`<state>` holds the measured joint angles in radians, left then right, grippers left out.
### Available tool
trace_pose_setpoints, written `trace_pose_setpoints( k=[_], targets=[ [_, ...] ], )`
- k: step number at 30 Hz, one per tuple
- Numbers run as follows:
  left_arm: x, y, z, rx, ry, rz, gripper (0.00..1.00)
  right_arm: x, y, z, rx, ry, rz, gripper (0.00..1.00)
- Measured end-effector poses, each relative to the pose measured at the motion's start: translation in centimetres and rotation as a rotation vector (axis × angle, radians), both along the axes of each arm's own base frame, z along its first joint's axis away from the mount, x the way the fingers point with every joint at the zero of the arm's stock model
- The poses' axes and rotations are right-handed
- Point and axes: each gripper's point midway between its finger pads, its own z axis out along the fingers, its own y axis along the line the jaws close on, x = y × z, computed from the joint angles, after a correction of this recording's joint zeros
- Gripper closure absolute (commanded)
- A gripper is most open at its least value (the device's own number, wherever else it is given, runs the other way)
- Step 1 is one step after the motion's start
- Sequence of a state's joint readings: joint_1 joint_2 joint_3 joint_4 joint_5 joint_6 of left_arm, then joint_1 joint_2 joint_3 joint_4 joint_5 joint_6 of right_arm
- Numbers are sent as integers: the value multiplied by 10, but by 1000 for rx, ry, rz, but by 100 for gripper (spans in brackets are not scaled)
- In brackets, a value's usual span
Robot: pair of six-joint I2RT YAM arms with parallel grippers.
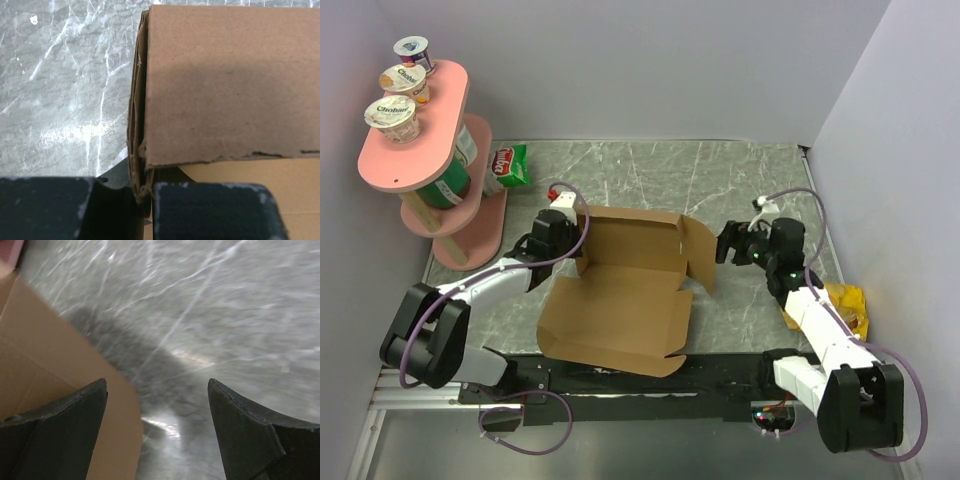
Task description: Fold the paper box
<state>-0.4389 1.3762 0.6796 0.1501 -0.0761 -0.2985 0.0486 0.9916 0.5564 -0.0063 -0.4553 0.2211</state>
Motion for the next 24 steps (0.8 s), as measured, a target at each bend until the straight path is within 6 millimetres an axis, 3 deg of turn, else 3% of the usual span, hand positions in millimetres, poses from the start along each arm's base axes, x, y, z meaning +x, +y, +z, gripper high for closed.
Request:
trace_pose_setpoints(
  k=[8,13,20,24],
  targets=[
    [7,-2,0,-6,15,24,99,-12,46,-9,45,15,83,13],
    [9,-1,0,-14,14,34,99,-6,51,-17,58,45,-5,13],
    [5,0,0,-11,-1,43,99,5,59,-54,3,161,-170,11],
    [5,2,0,11,-10,86,99,11,60,-51,-50,151,-306,6]
  ],
)
